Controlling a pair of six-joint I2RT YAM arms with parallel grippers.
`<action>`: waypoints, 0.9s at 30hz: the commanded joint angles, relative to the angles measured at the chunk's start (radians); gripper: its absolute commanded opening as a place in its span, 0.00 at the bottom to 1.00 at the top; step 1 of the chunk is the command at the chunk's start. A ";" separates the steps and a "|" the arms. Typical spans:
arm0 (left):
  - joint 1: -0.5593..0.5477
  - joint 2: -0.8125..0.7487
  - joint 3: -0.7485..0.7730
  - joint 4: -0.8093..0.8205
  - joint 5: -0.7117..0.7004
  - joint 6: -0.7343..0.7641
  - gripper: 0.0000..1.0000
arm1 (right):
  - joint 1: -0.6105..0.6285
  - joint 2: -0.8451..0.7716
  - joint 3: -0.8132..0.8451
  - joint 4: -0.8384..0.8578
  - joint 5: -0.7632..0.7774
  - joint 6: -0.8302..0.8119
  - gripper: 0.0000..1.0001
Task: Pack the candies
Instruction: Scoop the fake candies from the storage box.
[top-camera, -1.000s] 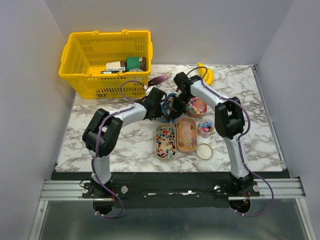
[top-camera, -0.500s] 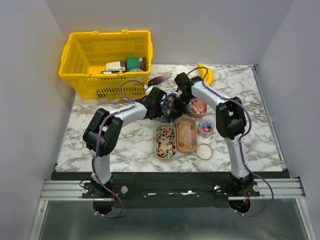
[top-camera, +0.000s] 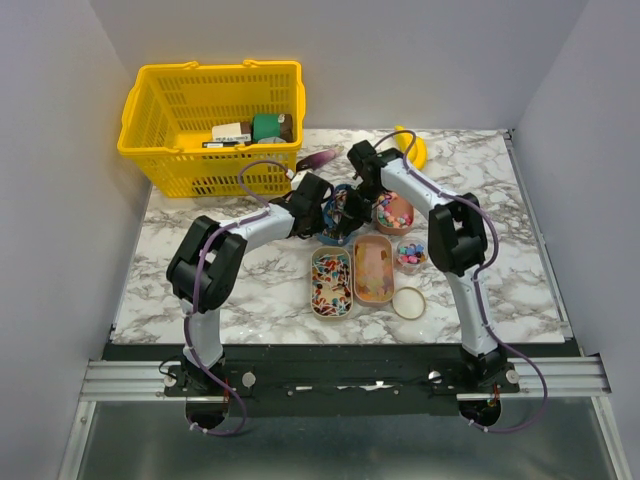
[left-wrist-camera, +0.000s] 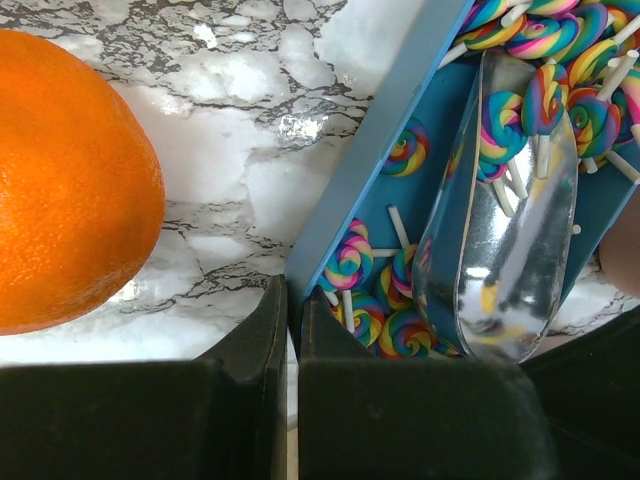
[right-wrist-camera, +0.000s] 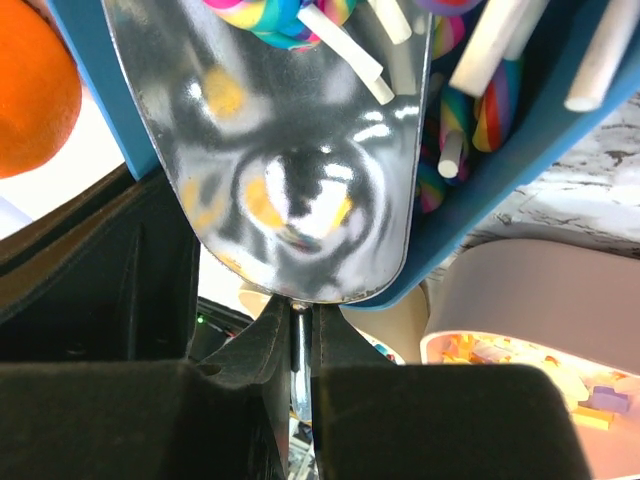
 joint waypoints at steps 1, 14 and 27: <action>-0.006 0.015 0.016 -0.041 0.066 -0.008 0.00 | -0.049 0.070 -0.014 0.066 0.198 -0.022 0.01; -0.003 0.047 0.091 -0.087 0.055 -0.007 0.00 | -0.029 -0.123 -0.216 0.170 0.261 -0.234 0.01; -0.001 0.061 0.118 -0.085 0.043 -0.020 0.00 | -0.005 -0.175 -0.278 0.173 0.253 -0.305 0.01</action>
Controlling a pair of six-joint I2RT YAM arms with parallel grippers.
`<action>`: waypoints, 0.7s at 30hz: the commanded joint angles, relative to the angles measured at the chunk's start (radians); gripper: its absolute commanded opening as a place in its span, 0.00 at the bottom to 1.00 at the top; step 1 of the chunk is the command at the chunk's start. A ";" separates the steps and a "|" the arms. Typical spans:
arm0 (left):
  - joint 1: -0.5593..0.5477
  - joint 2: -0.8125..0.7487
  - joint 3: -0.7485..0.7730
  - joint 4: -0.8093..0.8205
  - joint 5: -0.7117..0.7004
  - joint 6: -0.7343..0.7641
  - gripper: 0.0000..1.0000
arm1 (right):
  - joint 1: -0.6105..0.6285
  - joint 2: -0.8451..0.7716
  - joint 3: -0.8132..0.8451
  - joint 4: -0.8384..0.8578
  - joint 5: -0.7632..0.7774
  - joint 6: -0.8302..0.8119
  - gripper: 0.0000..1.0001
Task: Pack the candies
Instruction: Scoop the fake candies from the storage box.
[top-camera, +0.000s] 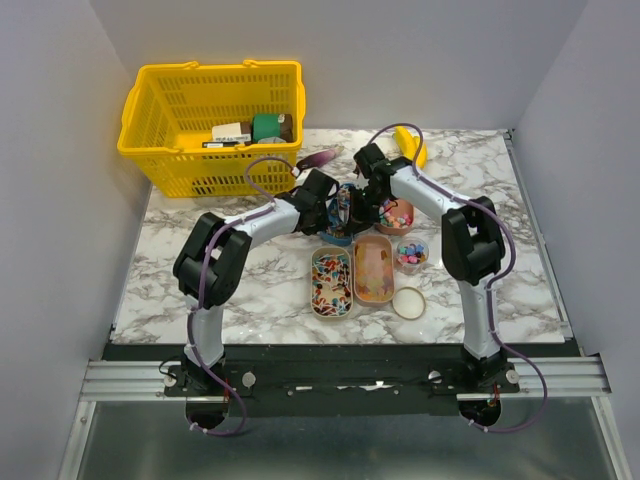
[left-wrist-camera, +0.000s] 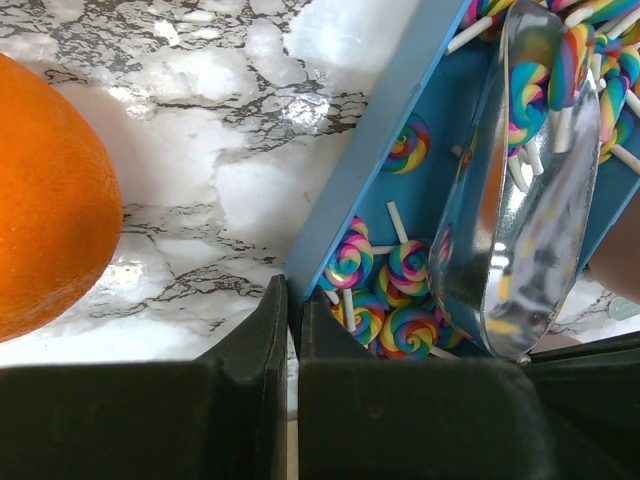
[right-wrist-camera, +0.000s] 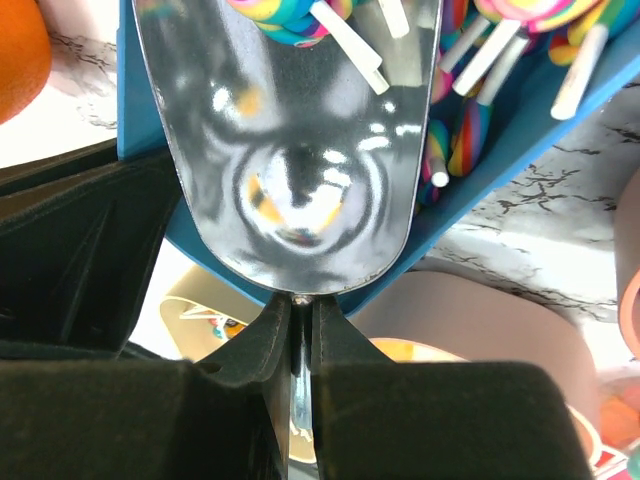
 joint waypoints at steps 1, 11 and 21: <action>0.001 0.016 0.035 -0.011 0.030 -0.015 0.00 | 0.000 -0.021 -0.048 -0.031 0.133 -0.074 0.01; 0.001 0.031 0.059 -0.026 0.008 -0.026 0.00 | 0.007 -0.077 -0.097 -0.025 0.124 -0.069 0.01; 0.001 0.031 0.053 -0.026 -0.033 -0.040 0.06 | 0.012 -0.175 -0.175 0.011 0.140 -0.098 0.01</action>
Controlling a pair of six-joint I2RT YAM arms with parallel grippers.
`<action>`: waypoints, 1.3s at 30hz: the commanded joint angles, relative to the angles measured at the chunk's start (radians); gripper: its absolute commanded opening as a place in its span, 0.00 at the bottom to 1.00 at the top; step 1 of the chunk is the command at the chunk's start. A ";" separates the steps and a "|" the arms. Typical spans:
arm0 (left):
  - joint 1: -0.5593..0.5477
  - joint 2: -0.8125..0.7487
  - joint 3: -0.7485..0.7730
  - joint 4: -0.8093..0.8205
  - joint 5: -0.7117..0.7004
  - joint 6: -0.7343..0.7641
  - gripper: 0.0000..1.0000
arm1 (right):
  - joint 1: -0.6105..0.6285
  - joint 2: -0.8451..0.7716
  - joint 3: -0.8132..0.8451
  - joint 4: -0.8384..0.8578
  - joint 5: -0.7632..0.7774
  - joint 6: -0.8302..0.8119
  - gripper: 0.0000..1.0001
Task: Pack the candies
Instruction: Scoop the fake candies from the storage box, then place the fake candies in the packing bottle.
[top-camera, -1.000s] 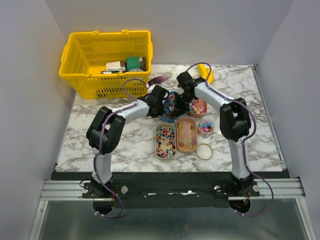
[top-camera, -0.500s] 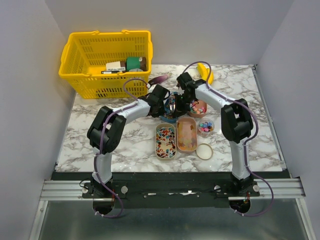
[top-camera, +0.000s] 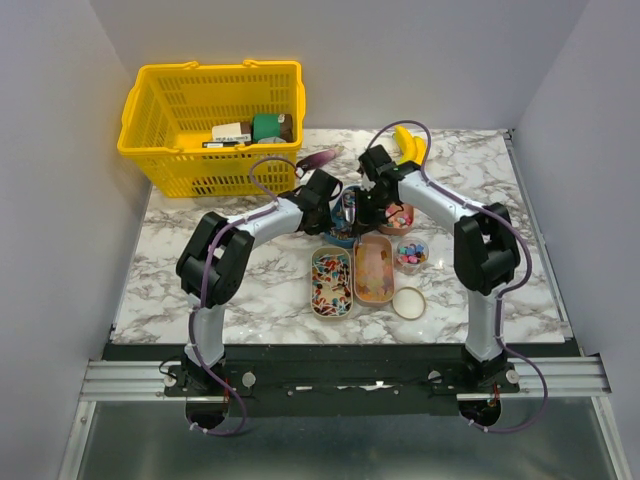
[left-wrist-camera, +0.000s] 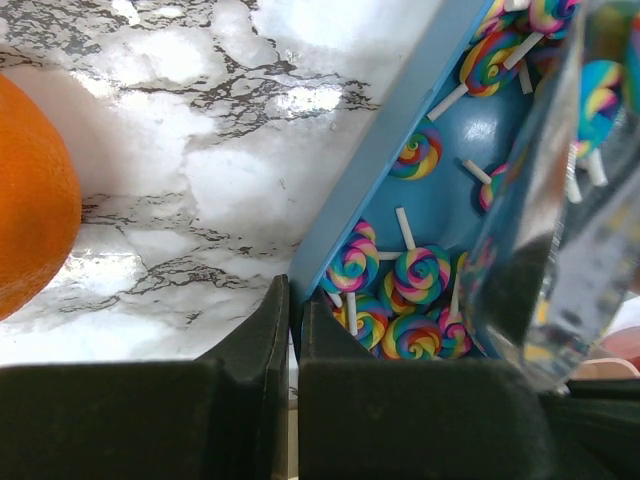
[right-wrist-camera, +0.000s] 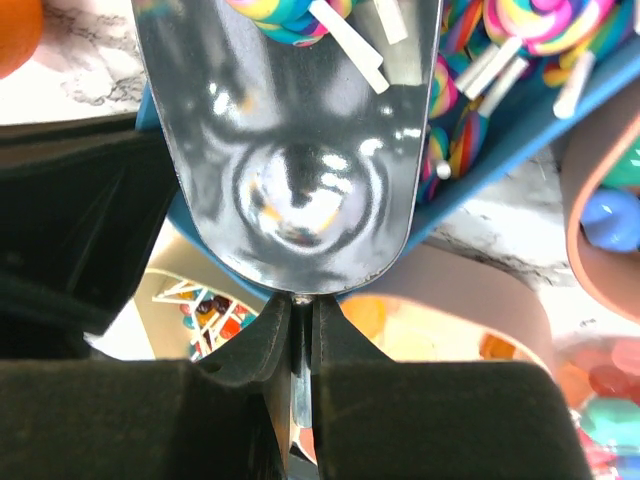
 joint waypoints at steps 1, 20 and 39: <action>0.014 0.011 0.023 0.003 -0.055 -0.033 0.10 | 0.003 -0.063 -0.058 -0.051 0.073 -0.053 0.01; 0.014 -0.127 -0.066 0.080 -0.081 0.000 0.65 | 0.003 -0.391 -0.305 -0.073 0.099 -0.008 0.01; 0.014 -0.488 -0.455 0.236 -0.118 0.189 0.89 | -0.083 -0.663 -0.616 -0.130 -0.106 0.188 0.01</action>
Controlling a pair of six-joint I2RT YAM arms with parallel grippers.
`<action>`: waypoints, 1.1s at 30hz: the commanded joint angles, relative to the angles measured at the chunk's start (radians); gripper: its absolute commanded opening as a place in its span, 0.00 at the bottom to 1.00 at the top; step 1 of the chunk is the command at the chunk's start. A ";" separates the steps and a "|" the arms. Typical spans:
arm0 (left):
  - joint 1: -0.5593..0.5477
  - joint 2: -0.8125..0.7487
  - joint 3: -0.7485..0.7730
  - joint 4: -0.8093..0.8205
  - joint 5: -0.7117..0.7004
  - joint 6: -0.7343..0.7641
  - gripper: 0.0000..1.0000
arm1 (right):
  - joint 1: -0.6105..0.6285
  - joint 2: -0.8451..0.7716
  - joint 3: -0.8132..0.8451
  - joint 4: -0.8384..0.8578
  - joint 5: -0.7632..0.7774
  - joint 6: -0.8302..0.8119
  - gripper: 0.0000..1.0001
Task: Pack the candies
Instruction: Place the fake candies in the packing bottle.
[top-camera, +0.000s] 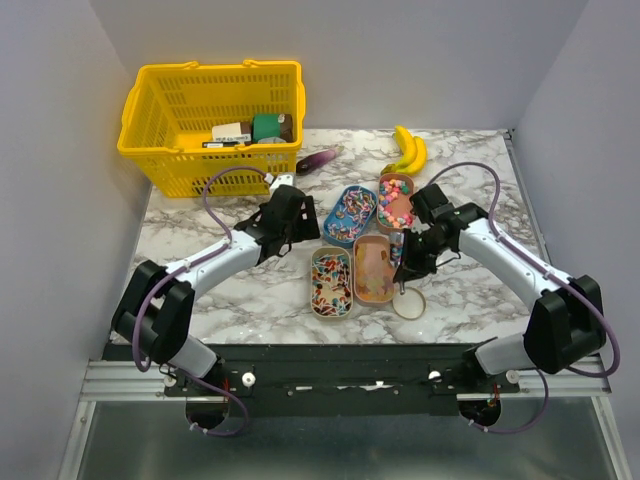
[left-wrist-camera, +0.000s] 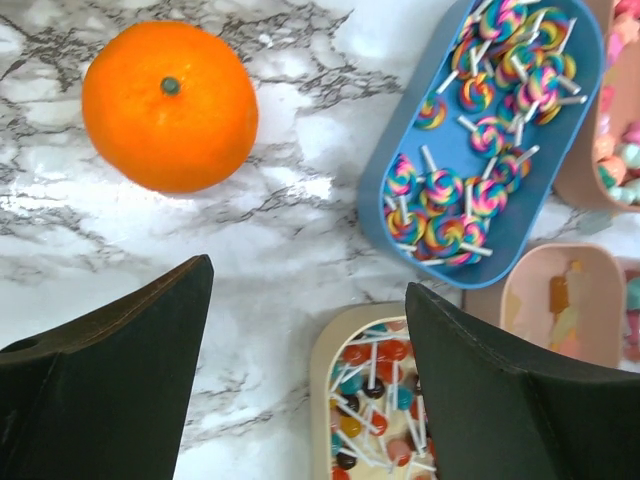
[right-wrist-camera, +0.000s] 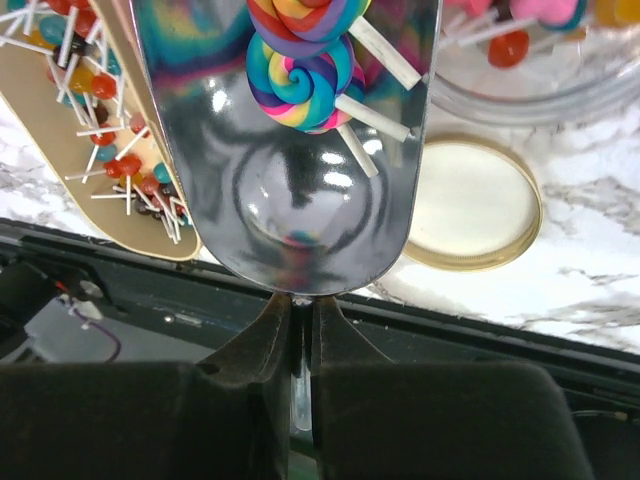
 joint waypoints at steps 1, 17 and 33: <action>0.004 -0.019 -0.049 0.058 -0.026 0.059 0.89 | -0.045 -0.037 -0.056 0.024 -0.128 0.062 0.01; 0.006 -0.004 -0.021 0.023 -0.005 0.090 0.89 | -0.208 -0.111 -0.258 0.253 -0.424 0.298 0.01; 0.004 -0.016 -0.018 0.005 0.004 0.102 0.89 | -0.302 -0.260 -0.504 0.573 -0.614 0.663 0.01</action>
